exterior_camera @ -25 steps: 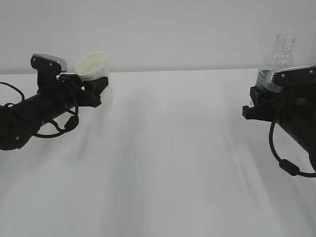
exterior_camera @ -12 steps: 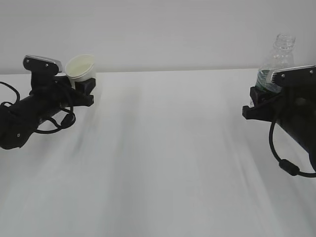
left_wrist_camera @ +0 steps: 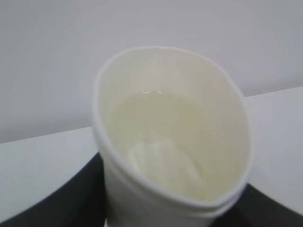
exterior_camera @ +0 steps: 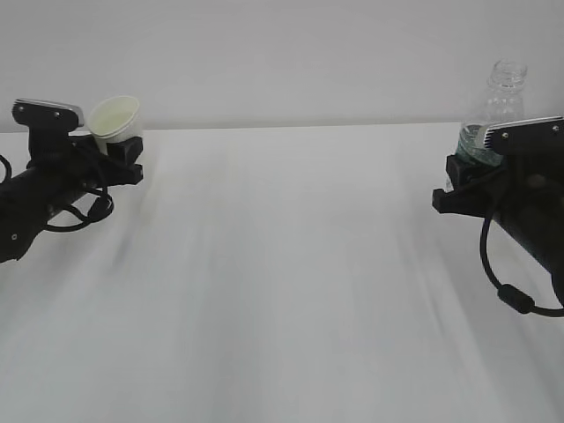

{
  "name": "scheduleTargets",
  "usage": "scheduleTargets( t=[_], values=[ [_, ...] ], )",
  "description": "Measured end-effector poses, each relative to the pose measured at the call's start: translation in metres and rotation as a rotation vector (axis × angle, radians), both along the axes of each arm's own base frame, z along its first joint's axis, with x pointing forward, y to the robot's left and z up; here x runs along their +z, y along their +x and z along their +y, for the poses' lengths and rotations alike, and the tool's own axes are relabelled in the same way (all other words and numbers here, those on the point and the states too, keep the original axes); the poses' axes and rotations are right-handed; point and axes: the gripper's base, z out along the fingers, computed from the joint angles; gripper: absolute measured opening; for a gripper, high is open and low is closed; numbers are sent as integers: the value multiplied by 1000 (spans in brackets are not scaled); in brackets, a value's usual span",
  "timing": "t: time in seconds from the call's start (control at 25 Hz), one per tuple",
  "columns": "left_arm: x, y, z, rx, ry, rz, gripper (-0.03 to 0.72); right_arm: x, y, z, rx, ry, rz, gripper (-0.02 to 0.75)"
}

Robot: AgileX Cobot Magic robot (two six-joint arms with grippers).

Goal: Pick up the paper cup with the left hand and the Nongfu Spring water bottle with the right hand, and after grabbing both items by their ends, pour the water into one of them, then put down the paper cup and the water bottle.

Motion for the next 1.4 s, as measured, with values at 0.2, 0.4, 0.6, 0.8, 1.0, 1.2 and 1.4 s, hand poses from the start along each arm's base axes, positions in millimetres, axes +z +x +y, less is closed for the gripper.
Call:
scheduleTargets(
  t=[0.2,0.4,0.6,0.8,1.0,1.2,1.4],
  values=[
    [0,0,1,1,0,0,393,0,0,0,0,0,2,358],
    [-1,-1,1,1,1,6,393,0,0,0,0,0,2,358],
    [-3,-2,1,1,1,11,393,0,0,0,0,0,2,358],
    [-7,-3,1,1,2,20,393,0,0,0,0,2,2,358],
    [-25,-8,1,-5,-11,17,392,0,0,0,0,2,2,358],
    [-33,-10,1,-6,-14,21,391,0,0,0,0,2,2,358],
    [-38,-10,1,-6,-13,33,391,0,0,0,0,2,2,358]
  ],
)
